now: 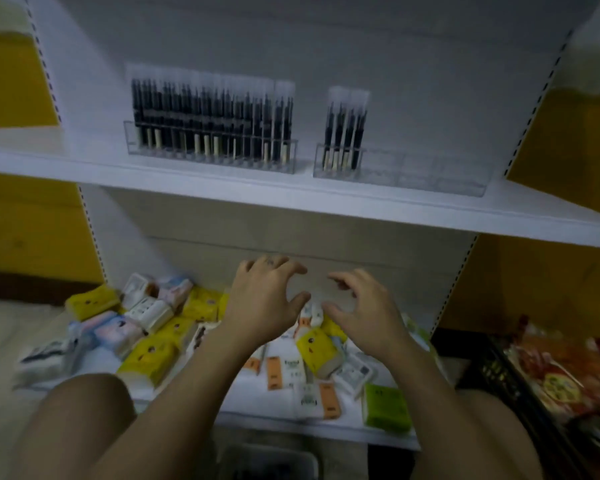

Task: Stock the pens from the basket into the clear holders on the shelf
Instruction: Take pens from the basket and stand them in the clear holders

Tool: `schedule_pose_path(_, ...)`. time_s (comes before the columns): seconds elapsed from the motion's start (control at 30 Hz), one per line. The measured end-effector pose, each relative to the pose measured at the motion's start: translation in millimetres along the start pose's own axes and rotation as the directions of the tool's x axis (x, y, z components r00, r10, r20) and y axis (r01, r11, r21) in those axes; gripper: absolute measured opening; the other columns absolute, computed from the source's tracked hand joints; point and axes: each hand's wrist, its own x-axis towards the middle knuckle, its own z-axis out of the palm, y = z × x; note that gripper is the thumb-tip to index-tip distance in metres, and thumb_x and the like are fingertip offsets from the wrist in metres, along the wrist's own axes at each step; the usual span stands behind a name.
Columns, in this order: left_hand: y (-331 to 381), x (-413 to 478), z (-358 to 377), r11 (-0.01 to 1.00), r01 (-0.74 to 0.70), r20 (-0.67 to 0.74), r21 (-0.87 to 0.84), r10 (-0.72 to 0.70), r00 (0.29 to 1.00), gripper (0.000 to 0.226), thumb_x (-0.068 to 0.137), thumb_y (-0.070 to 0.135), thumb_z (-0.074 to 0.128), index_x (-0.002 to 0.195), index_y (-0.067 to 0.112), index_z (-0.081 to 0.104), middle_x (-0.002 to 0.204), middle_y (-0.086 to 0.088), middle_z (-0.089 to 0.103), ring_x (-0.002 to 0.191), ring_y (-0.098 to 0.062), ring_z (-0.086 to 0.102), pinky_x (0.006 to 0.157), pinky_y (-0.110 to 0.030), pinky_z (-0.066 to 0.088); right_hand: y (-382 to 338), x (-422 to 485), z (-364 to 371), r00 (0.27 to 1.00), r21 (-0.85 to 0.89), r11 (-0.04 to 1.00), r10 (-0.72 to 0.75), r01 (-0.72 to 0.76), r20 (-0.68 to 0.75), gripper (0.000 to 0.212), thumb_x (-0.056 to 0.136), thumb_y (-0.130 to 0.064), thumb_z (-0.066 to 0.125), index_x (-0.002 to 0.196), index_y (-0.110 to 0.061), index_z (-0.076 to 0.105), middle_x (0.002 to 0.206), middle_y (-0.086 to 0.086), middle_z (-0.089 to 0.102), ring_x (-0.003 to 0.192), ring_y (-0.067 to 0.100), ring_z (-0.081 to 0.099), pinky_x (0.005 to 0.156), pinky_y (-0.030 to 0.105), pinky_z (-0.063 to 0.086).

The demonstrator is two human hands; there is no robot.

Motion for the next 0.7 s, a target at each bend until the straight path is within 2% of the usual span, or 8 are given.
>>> schedule_pose_path(0.2, -18.7, -44.5, 64.5, 0.993, 0.115, 0.257, 0.002, -0.111, 0.96, 0.042, 0.087, 0.049, 0.058, 0.126, 0.032, 0.055, 0.129, 0.009, 0.056, 0.124, -0.016, 0.047, 0.104, -0.034, 0.029, 27.6, -25.8, 67.0, 0.966, 0.012, 0.99, 0.134, -0.14, 0.22, 0.046, 0.085, -0.03, 0.069, 0.129, -0.027, 0.055, 0.124, -0.004, 0.05, 0.109, 0.016, 0.055, 0.089, 0.03, 0.045)
schedule_pose_path(0.37, -40.4, -84.2, 114.8, 0.977, 0.212, 0.444, -0.011, -0.185, 0.877, 0.046, 0.087, 0.047, 0.06, 0.129, 0.028, 0.053, 0.131, 0.003, 0.056, 0.123, -0.02, 0.048, 0.105, -0.036, 0.033, 54.8, -53.9, 126.9, 0.871, -0.04, 0.965, 0.251, -0.259, 0.422, 0.049, 0.088, -0.032, 0.067, 0.134, -0.024, 0.05, 0.134, 0.0, 0.047, 0.113, 0.02, 0.054, 0.092, 0.036, 0.046)
schedule_pose_path(0.43, -51.1, -104.1, 135.7, 0.961, 0.277, 0.531, -0.008, -0.231, 0.815, 0.048, 0.088, 0.046, 0.06, 0.131, 0.027, 0.052, 0.133, 0.002, 0.055, 0.124, -0.021, 0.048, 0.104, -0.036, 0.036, 67.0, -72.0, 148.6, 0.804, -0.06, 0.946, 0.303, -0.319, 0.511, 0.049, 0.088, -0.031, 0.067, 0.134, -0.023, 0.05, 0.133, 0.003, 0.048, 0.114, 0.021, 0.053, 0.092, 0.035, 0.046)
schedule_pose_path(0.57, -60.1, -141.5, 170.7, 0.888, 0.46, 0.701, -0.005, -0.325, 0.635, 0.053, 0.085, 0.039, 0.065, 0.133, 0.023, 0.051, 0.137, -0.001, 0.053, 0.125, -0.021, 0.05, 0.102, -0.034, 0.041, 86.1, -105.0, 185.9, 0.668, -0.089, 0.899, 0.382, -0.428, 0.639, 0.042, 0.086, -0.023, 0.068, 0.126, -0.013, 0.057, 0.123, 0.007, 0.058, 0.111, 0.022, 0.057, 0.09, 0.028, 0.046)
schedule_pose_path(0.63, -57.5, -153.9, 183.5, 0.835, 0.549, 0.753, -0.037, -0.338, 0.565, 0.048, 0.086, 0.032, 0.066, 0.13, 0.019, 0.054, 0.134, -0.003, 0.055, 0.123, -0.022, 0.051, 0.101, -0.033, 0.043, 87.0, -116.7, 198.9, 0.603, -0.079, 0.885, 0.376, -0.459, 0.704, 0.033, 0.086, -0.015, 0.065, 0.118, -0.007, 0.06, 0.112, 0.006, 0.062, 0.101, 0.019, 0.056, 0.085, 0.027, 0.045)
schedule_pose_path(0.7, -56.9, -162.5, 195.5, 0.8, 0.597, 0.781, -0.057, -0.337, 0.526, 0.036, 0.087, 0.029, 0.064, 0.12, 0.017, 0.06, 0.126, -0.004, 0.06, 0.116, -0.022, 0.055, 0.098, -0.034, 0.046, 95.0, -125.5, 214.0, 0.569, -0.079, 0.875, 0.377, -0.477, 0.731, 0.032, 0.085, -0.018, 0.063, 0.114, -0.006, 0.06, 0.102, 0.005, 0.058, 0.094, 0.016, 0.052, 0.083, 0.029, 0.046)
